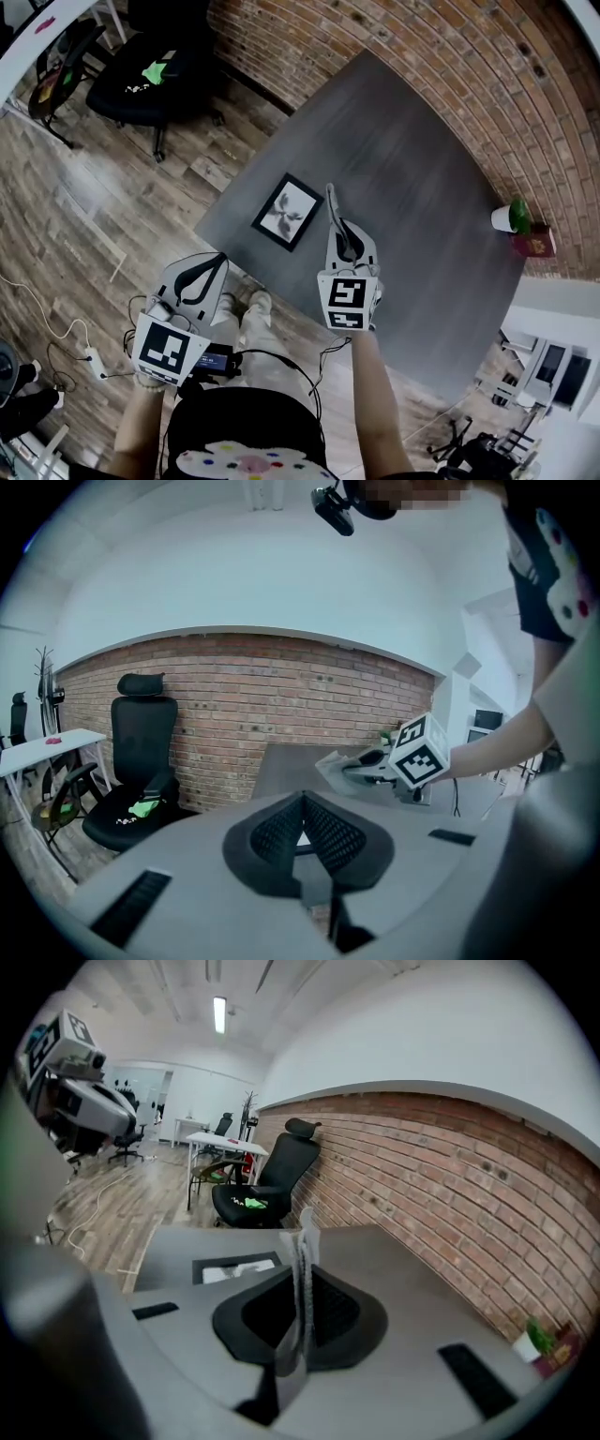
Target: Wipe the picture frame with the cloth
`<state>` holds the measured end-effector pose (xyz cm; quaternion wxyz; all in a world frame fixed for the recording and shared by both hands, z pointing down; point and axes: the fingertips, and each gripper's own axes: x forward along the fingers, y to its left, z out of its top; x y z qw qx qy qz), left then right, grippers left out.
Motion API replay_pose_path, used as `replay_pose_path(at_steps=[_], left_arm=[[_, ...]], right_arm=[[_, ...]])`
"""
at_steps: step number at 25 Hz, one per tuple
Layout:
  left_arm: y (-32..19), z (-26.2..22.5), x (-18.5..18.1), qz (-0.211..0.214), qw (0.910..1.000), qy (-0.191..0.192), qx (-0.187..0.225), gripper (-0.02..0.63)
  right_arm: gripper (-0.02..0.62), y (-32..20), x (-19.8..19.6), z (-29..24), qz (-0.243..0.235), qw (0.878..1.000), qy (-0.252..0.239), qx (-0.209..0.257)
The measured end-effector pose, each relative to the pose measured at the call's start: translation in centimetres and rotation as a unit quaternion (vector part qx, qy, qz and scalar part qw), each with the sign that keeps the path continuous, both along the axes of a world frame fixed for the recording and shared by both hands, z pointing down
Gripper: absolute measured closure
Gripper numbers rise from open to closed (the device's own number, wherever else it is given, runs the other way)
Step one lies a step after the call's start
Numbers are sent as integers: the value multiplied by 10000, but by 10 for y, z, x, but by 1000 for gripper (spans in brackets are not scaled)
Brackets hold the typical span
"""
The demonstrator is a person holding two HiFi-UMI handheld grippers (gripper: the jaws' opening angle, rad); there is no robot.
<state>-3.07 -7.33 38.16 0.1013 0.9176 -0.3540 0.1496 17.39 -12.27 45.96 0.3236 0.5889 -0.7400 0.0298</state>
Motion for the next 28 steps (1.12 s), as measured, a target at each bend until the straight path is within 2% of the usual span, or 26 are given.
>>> replay_pose_path(at_steps=[7, 14, 28], left_arm=[[0, 7, -2, -72, 9999, -75, -37, 597], [3, 25, -6, -149, 9992, -222, -302, 597], [-2, 21, -10, -215, 9993, -232, -183, 597]], right_arm=[[580, -18, 15, 48, -53, 9982, 402, -447], [580, -30, 19, 84, -250, 9939, 686, -831], [580, -35, 1, 121, -666, 9862, 566, -1403]])
